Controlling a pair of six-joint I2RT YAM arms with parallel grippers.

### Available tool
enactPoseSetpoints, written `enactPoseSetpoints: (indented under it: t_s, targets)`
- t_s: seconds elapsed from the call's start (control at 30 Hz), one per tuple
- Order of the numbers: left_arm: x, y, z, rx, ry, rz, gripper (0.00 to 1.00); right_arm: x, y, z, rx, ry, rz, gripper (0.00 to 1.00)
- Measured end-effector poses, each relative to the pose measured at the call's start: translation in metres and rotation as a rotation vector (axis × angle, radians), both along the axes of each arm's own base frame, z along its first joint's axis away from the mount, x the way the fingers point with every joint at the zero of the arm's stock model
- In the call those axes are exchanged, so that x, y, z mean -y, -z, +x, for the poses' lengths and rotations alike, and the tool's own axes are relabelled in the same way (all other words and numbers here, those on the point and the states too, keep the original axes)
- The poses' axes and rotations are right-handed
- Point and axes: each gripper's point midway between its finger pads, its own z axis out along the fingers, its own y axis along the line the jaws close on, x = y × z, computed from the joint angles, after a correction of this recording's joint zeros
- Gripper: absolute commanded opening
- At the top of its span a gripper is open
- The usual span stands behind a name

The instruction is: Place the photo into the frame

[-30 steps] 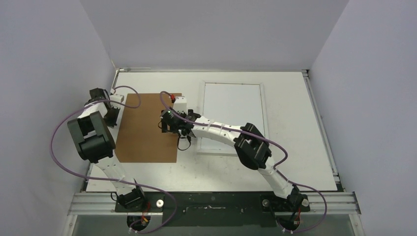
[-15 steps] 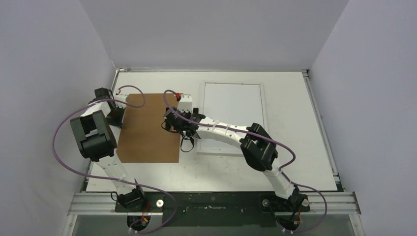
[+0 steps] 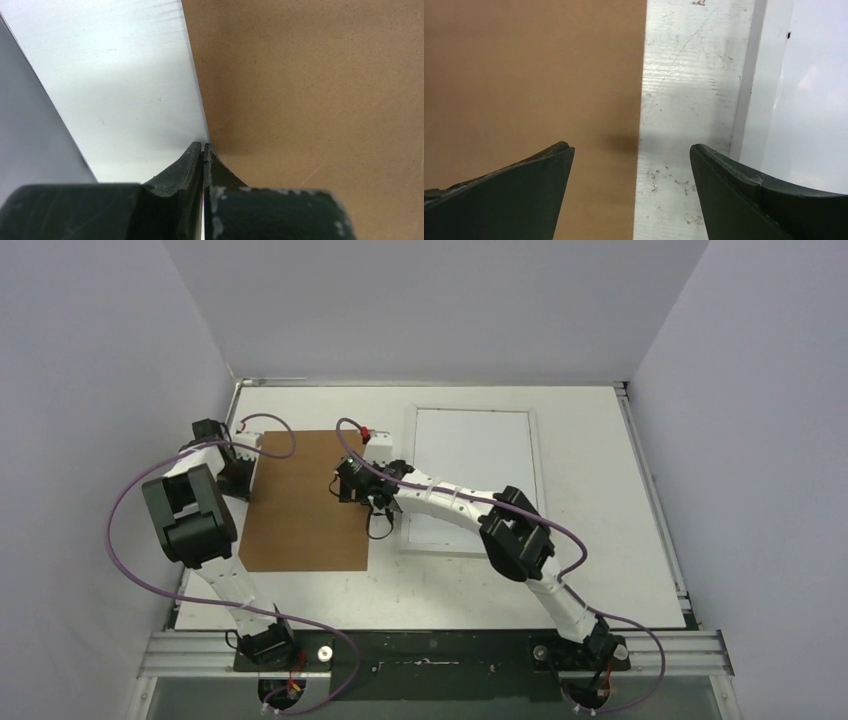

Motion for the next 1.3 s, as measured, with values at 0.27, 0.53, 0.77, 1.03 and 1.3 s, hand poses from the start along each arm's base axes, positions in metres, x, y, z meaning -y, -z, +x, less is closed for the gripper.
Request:
enactPoseSetpoints:
  t_s: [0.27, 0.53, 0.77, 1.03, 1.3]
  targets:
    - [0.001, 0.000, -0.001, -0.002, -0.003, -0.006, 0.00, -0.013, 0.014, 0.001, -0.007, 0.000, -0.078, 0.90]
    - [0.002, 0.002, -0.002, -0.004, 0.001, -0.006, 0.00, -0.013, 0.042, -0.002, -0.036, -0.006, -0.117, 0.90]
    - [0.005, 0.002, -0.003, -0.001, 0.007, -0.005, 0.00, -0.016, 0.059, 0.005, -0.041, 0.009, -0.135, 0.90]
    - [0.022, 0.003, -0.010, -0.011, 0.048, -0.009, 0.00, -0.016, 0.059, 0.004, -0.049, 0.015, -0.129, 0.90]
    - [0.023, 0.003, -0.011, -0.003, 0.070, 0.003, 0.00, -0.017, 0.058, 0.003, -0.076, 0.011, -0.110, 0.90]
